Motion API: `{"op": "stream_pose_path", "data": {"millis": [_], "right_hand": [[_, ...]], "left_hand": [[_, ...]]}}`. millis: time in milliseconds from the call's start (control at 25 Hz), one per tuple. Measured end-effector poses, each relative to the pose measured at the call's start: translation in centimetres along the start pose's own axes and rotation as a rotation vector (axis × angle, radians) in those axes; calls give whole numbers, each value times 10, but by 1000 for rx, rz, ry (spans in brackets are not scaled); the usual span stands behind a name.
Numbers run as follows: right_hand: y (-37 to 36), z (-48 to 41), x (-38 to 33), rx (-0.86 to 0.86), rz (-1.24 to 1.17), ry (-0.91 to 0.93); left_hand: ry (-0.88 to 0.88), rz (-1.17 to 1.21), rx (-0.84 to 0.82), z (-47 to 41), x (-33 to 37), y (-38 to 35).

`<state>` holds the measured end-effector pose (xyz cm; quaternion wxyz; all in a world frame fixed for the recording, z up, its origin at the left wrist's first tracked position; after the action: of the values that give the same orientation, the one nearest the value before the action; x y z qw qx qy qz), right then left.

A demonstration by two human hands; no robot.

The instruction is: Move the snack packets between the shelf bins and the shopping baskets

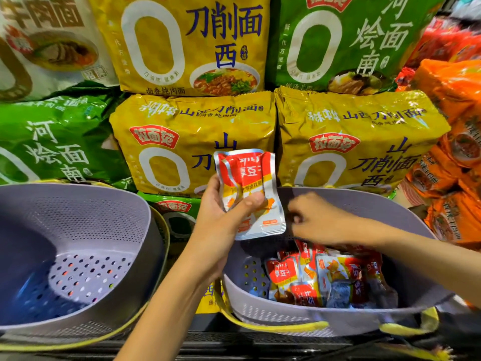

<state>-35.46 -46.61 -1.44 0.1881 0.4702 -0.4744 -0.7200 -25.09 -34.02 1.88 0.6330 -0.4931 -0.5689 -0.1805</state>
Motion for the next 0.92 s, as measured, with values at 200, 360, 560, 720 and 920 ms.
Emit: {"op": "stream_pose_path", "data": {"millis": [200, 360, 560, 720, 920], "right_hand": [[-87, -3, 23, -459, 645, 90], [-98, -9, 34, -476, 571, 4], [-30, -6, 19, -284, 187, -33], [89, 28, -21, -116, -228, 10], [109, 38, -51, -97, -665, 43]], "left_hand": [[2, 15, -38, -1, -1, 0], [1, 0, -57, 1, 0, -2], [42, 50, -6, 1, 4, -2], [64, 56, 34, 1, 3, -1], [116, 21, 25, -1, -1, -2]]}}
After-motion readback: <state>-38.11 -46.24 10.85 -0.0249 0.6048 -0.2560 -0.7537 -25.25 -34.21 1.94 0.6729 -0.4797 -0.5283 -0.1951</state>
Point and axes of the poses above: each hand's wrist, its own z-axis away from the middle knuckle, its own y-axis out of the back of the hand, x = y × z, the point moved 6 cm from there along -z, towards the middle knuckle, and after that the axes turned 6 degrees about -y, right-handed, at the moved point
